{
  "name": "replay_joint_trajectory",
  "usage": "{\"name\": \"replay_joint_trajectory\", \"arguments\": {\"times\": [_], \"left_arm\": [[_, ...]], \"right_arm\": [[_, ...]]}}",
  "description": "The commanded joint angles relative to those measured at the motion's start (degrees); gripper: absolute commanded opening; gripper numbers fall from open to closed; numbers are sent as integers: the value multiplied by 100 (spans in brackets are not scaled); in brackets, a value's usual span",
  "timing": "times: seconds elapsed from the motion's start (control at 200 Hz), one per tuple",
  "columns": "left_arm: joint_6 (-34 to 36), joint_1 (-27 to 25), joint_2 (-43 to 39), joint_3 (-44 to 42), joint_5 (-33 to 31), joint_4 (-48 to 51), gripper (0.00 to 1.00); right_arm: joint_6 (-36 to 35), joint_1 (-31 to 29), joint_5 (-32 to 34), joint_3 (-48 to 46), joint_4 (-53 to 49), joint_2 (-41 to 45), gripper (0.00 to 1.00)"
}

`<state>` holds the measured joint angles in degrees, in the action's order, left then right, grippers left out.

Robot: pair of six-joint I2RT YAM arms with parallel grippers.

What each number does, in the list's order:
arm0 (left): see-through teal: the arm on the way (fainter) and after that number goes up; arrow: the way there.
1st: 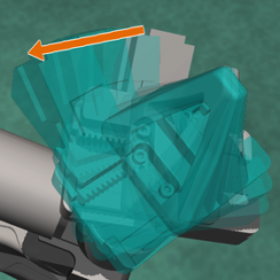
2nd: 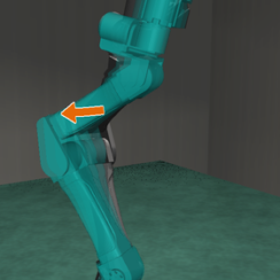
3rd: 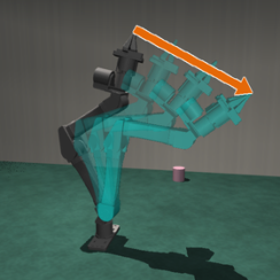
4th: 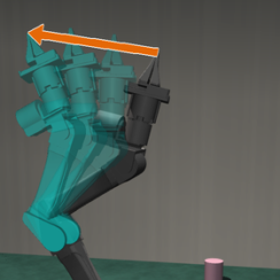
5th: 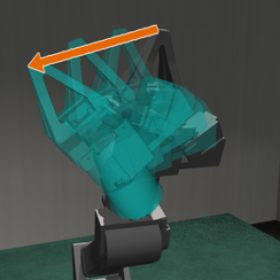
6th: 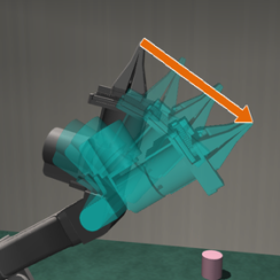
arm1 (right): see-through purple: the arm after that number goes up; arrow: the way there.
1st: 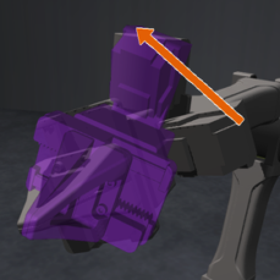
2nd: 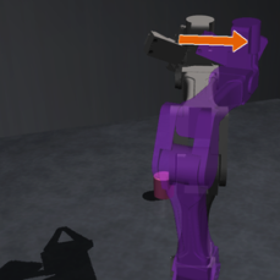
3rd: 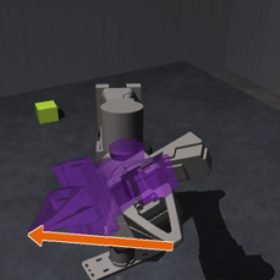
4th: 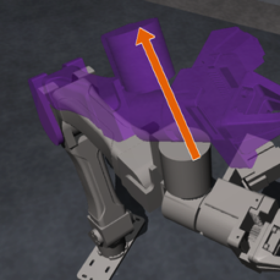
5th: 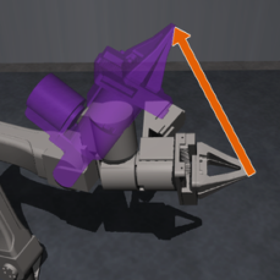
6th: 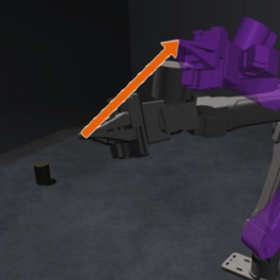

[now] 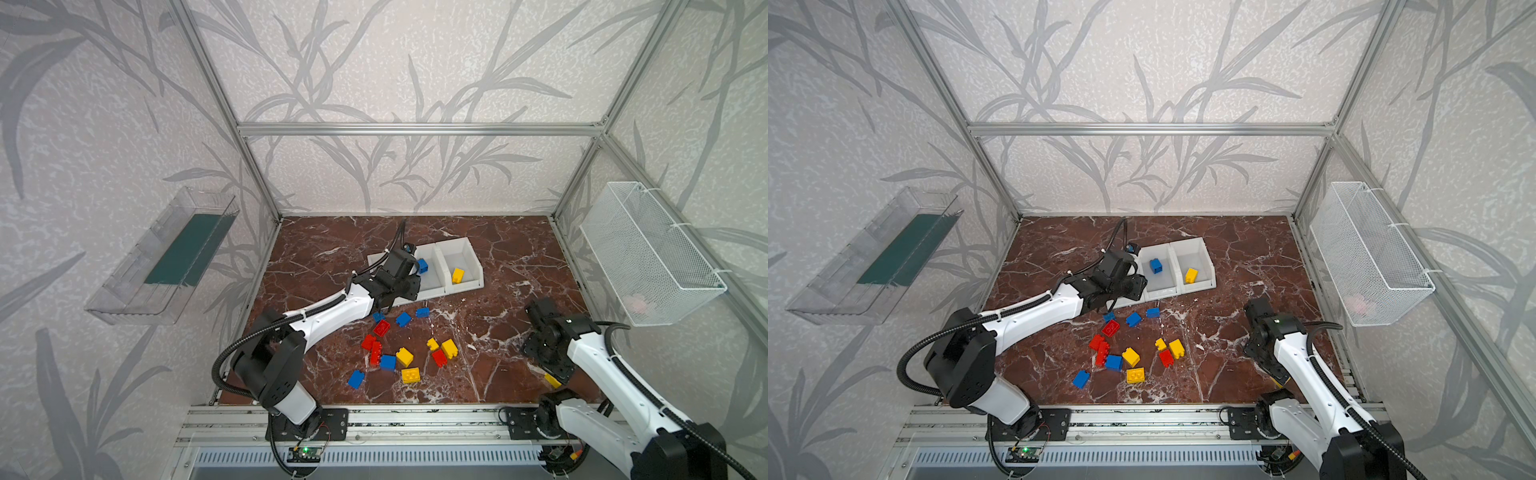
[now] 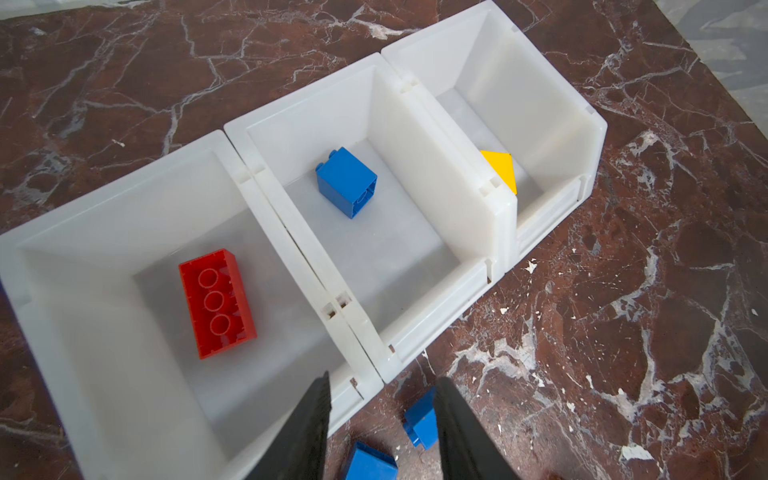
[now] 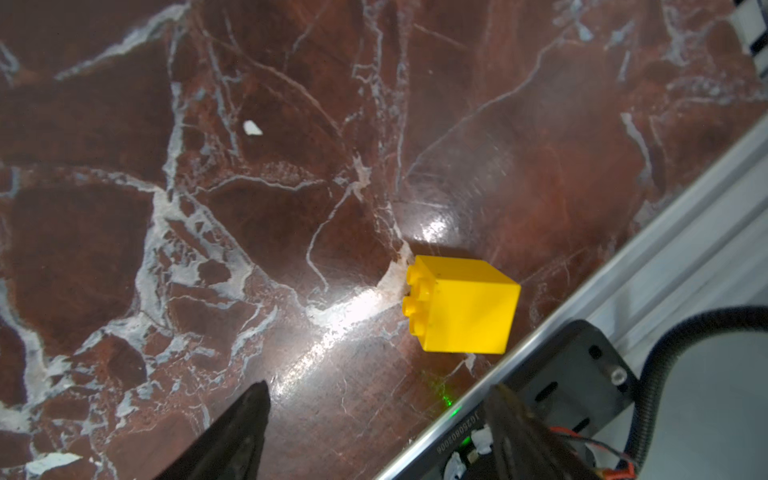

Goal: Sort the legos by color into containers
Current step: 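Grasp the loose yellow brick with right gripper while left gripper lowers to pile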

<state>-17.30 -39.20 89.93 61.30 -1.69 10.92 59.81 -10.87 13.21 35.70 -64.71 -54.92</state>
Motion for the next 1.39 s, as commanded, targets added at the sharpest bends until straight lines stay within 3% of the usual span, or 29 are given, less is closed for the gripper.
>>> {"name": "replay_joint_trajectory", "arguments": {"times": [0.0,0.22,0.755,0.98,1.1,1.29,1.39], "left_arm": [[-99,28,-229,-191,-94,-63,44],[-142,35,-329,-291,-3,-1,44],[-142,30,-557,-528,86,-51,44],[-177,30,-789,-715,-83,-92,44],[-212,32,-893,-828,-143,-133,44],[-135,52,-934,-859,-207,-97,44],[-74,61,-925,-834,-154,-41,44]], "right_arm": [[605,108,259,-186,-394,129,84],[804,275,109,-682,-36,324,84],[-15,489,-1462,-1276,2007,201,75],[-220,491,-1717,-1124,2111,174,74],[-301,490,-1379,-762,1667,239,74],[-137,626,66,123,291,254,84],[-181,933,265,262,91,203,86]]}}
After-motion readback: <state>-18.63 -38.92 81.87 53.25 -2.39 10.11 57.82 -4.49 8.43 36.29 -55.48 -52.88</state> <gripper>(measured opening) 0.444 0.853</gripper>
